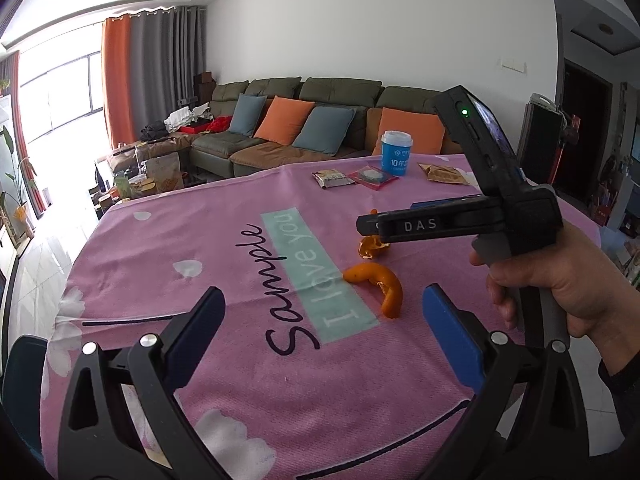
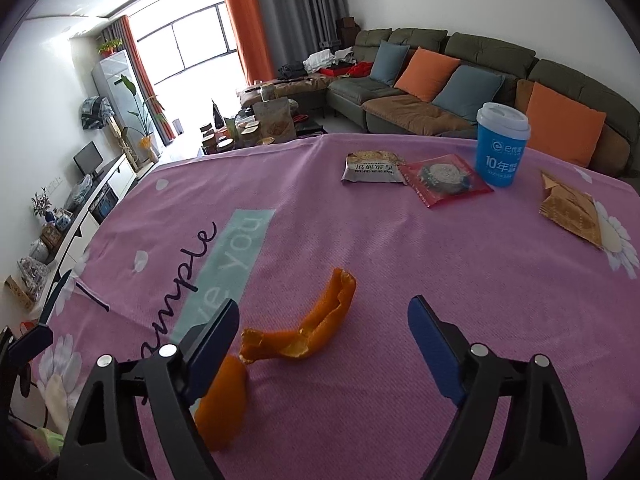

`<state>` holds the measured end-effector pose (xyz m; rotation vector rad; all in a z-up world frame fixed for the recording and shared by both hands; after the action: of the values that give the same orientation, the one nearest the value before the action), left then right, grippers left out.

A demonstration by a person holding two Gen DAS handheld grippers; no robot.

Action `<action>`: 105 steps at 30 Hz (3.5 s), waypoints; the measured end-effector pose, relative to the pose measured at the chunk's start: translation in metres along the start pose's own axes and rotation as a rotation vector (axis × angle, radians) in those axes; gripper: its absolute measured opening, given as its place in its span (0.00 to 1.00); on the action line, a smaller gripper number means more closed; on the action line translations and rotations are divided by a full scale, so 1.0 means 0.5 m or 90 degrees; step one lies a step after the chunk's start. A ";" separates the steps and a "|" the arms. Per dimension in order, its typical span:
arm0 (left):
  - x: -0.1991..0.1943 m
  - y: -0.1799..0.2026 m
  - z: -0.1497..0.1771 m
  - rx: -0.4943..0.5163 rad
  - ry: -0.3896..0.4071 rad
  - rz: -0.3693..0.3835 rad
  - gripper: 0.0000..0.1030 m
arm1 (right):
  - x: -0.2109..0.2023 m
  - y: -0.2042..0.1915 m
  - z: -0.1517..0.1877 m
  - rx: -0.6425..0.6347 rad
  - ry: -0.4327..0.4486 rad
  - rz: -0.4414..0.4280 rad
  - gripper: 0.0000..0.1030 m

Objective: Collect trash
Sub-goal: 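Grasp an orange peel with the right gripper while the left gripper grasps the other peel, then carry both orange peels over the teal bin with both grippers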

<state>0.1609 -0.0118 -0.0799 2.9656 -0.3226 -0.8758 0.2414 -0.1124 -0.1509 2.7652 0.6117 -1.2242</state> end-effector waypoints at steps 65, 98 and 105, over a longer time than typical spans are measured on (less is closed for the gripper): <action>-0.032 -0.100 -0.045 -0.083 0.001 0.001 0.09 | -0.147 -0.104 -0.032 -0.021 0.110 -0.097 0.12; -0.404 -0.655 0.120 -0.276 0.057 -0.344 0.09 | -0.060 -0.718 -0.074 -0.338 0.032 -0.307 0.12; -0.377 -0.737 0.197 -0.321 0.009 -0.362 0.09 | 0.026 -0.819 -0.058 -0.377 -0.035 -0.336 0.12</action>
<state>0.0225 0.3901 -0.0951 2.5895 0.6748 -0.8082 0.1152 0.2746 -0.0968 2.1287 1.4822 -0.9556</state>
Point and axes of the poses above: each gripper's, at about its wrist camera, not at the fingertips, and x roughly the way its jaws point, y to its right, z to its underside, the point moved 7 cm from there along x, roughly the way its jaws point, and after that the axes turned 5 degrees about -x, right-handed, at the moved point
